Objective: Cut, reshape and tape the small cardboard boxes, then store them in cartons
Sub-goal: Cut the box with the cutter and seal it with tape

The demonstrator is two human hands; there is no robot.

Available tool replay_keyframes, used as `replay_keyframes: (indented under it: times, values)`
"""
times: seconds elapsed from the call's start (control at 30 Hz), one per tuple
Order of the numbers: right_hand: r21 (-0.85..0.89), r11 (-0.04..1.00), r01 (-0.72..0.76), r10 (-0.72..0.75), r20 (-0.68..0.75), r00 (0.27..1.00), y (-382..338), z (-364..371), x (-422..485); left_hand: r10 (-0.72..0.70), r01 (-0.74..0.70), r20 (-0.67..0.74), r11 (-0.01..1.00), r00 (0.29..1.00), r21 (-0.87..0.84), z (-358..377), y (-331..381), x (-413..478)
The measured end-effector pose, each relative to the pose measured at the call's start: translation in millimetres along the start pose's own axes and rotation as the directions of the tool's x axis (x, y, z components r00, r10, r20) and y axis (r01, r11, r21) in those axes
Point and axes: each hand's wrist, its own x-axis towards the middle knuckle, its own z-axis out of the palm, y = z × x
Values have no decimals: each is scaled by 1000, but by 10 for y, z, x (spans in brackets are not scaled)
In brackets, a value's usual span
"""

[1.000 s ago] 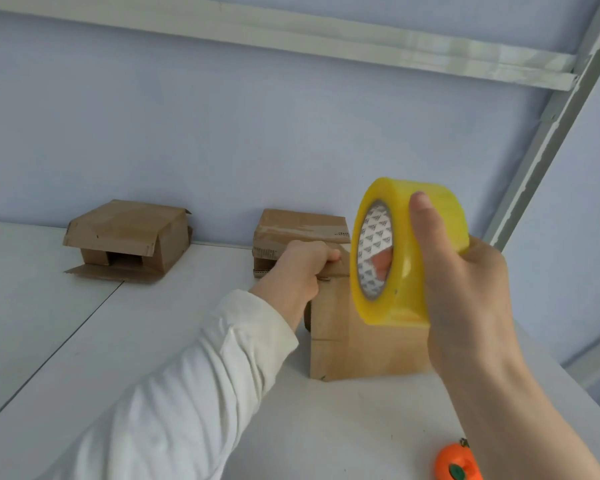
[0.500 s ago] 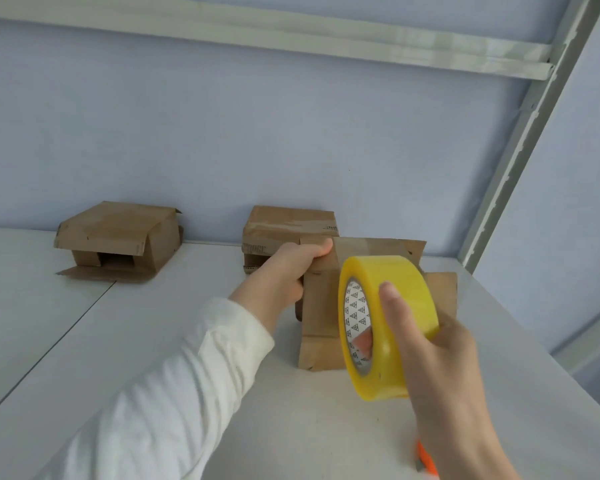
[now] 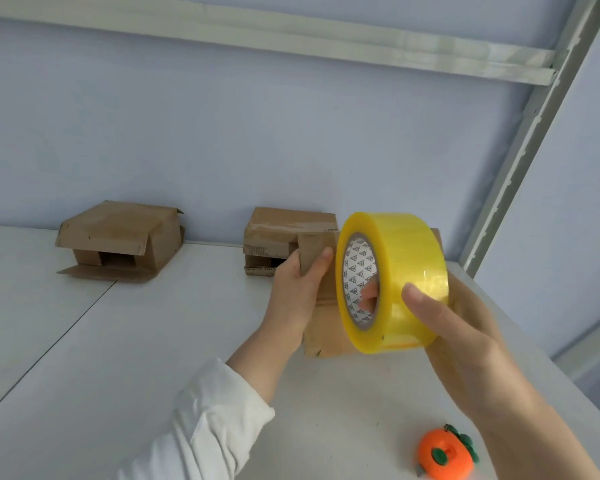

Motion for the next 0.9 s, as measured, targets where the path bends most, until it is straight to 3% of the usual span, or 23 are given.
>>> replay_keyframes:
  times: [0.13, 0.23, 0.3, 0.37, 0.47, 0.6, 0.73, 0.9]
  values:
    - [62, 992, 105, -103, -42, 994, 15, 68, 59, -153, 236, 333, 945, 930, -225, 44, 35, -107]
    - [85, 992, 97, -89, -97, 991, -55, 74, 161, -200, 345, 407, 882, 891, -321, 33, 31, -138]
    - [57, 996, 64, -58, -104, 993, -62, 28, 219, -184, 279, 328, 921, 927, -270, 28, 53, -124]
    - [3, 997, 79, -79, -47, 996, -34, -8, 232, -132, 150, 148, 982, 980, -115, 26, 71, -96]
    - [-46, 993, 108, -106, 56, 993, 33, -8, 199, -65, 66, -22, 995, 998, 74, 13, 79, -57]
    - [-83, 993, 86, -92, -68, 993, 92, 96, 236, -111, 125, -122, 986, 986, 112, -4, 70, -19]
    - [-103, 993, 54, -74, -197, 978, 31, 172, 223, -170, 185, -111, 974, 979, 134, 33, 83, -19]
    - [-61, 997, -44, 32, -194, 981, 77, 250, -30, -137, 185, -226, 960, 965, 208, -61, 219, 226]
